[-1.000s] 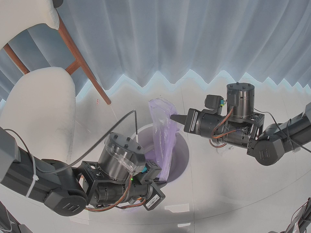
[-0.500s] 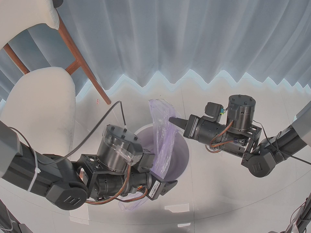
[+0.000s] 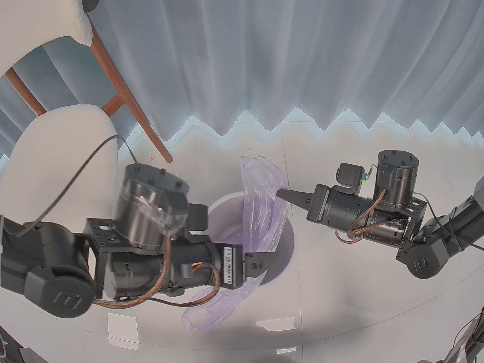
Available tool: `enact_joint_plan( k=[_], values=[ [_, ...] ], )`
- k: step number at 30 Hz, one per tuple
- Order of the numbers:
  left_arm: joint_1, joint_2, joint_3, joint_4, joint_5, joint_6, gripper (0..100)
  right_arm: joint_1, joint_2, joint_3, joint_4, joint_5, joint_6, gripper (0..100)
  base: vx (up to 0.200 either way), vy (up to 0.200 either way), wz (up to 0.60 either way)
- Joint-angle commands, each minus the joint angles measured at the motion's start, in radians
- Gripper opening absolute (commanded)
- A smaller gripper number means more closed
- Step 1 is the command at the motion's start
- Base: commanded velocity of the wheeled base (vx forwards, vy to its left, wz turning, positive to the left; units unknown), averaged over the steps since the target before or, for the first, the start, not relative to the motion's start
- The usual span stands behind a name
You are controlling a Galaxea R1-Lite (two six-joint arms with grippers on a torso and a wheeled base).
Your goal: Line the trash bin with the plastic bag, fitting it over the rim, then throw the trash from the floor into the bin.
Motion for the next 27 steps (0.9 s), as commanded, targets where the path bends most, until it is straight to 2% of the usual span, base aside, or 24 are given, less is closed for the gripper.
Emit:
enact_joint_plan(
  k=[1,4,6,10,13,19,27],
  values=[
    [0.062,-0.131,0.136,0.015,-0.011,-0.004,100,-0.028,-0.038,0.024,0.000,0.010,0.001,0,0.000,0.000,0.00],
    [0.067,-0.157,0.213,0.007,-0.016,0.019,100,-0.032,-0.035,0.024,0.000,0.010,0.001,0,0.000,0.000,0.00],
    [0.073,-0.183,0.335,-0.016,-0.019,0.099,100,-0.035,-0.029,0.024,0.002,0.009,0.001,0,0.000,0.000,0.00],
    [0.084,-0.182,0.426,-0.066,-0.060,0.213,100,-0.035,-0.027,0.034,0.002,0.009,0.001,0,0.000,0.000,0.00],
    [0.102,-0.168,0.424,-0.077,-0.088,0.256,100,-0.035,-0.029,0.038,0.002,0.009,0.001,0,0.000,0.000,0.00],
    [0.191,-0.033,0.398,-0.121,-0.092,0.415,100,-0.035,-0.038,0.040,0.002,0.009,0.001,0,0.000,0.000,0.00],
    [0.197,0.123,0.371,-0.296,-0.094,0.435,100,-0.036,-0.038,0.037,0.002,0.009,0.001,0,0.000,0.000,0.00]
  ],
)
